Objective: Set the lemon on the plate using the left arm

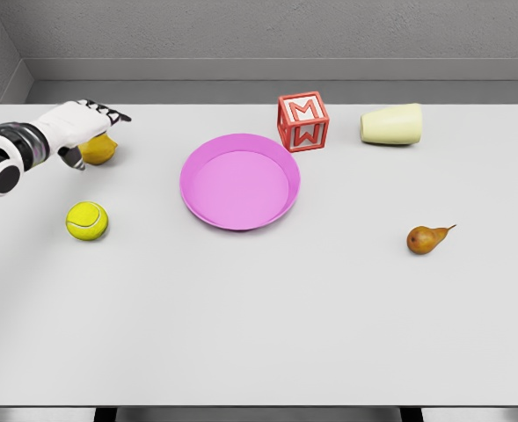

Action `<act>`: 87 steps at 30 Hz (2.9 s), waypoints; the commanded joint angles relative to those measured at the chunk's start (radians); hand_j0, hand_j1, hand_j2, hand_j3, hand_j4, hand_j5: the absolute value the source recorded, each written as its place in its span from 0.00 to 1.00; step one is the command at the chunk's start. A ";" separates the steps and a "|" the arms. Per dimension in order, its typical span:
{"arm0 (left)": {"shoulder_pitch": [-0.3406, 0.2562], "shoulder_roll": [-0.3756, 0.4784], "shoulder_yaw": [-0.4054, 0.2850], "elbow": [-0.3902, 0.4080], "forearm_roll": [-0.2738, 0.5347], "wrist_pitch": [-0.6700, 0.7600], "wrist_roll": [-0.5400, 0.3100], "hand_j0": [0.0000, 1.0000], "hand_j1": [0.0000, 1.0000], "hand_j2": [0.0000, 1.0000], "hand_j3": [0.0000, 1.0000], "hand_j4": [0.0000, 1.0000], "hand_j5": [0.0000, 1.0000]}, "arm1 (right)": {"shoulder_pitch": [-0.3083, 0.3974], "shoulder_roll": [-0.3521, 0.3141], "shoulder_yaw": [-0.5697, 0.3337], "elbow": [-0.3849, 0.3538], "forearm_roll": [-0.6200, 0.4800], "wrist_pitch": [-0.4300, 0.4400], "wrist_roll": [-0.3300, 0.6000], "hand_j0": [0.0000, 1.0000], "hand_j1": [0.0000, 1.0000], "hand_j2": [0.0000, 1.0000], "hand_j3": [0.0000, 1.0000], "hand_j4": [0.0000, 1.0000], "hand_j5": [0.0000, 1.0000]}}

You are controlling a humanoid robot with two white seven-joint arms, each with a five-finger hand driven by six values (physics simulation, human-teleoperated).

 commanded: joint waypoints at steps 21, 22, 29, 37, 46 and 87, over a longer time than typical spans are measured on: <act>-0.011 -0.064 -0.001 0.129 -0.013 0.000 0.040 1.00 1.00 1.00 1.00 1.00 1.00 | 0.000 0.000 0.000 0.000 0.000 0.000 0.001 1.00 1.00 1.00 1.00 1.00 1.00; -0.011 -0.064 -0.001 0.129 -0.013 0.000 0.041 1.00 1.00 1.00 1.00 1.00 1.00 | 0.000 0.000 0.000 0.000 0.000 0.000 0.001 1.00 1.00 1.00 1.00 1.00 1.00; -0.021 -0.075 -0.001 0.158 -0.029 0.000 0.043 1.00 1.00 1.00 1.00 1.00 1.00 | 0.000 0.000 0.000 0.000 0.000 0.000 0.001 1.00 1.00 1.00 1.00 1.00 1.00; -0.026 -0.076 -0.001 0.166 -0.056 -0.003 0.041 1.00 1.00 1.00 1.00 1.00 1.00 | 0.000 0.000 0.000 0.000 0.000 0.000 0.001 1.00 1.00 1.00 1.00 1.00 1.00; -0.031 -0.078 0.001 0.166 -0.052 -0.026 0.046 1.00 1.00 1.00 1.00 1.00 1.00 | 0.000 0.000 0.000 0.000 0.000 0.000 -0.001 1.00 1.00 1.00 1.00 1.00 1.00; -0.032 -0.092 0.003 0.224 -0.053 -0.032 0.061 0.83 0.83 0.83 0.83 0.83 0.83 | 0.000 0.000 0.000 0.000 0.000 0.000 -0.001 1.00 1.00 1.00 1.00 1.00 1.00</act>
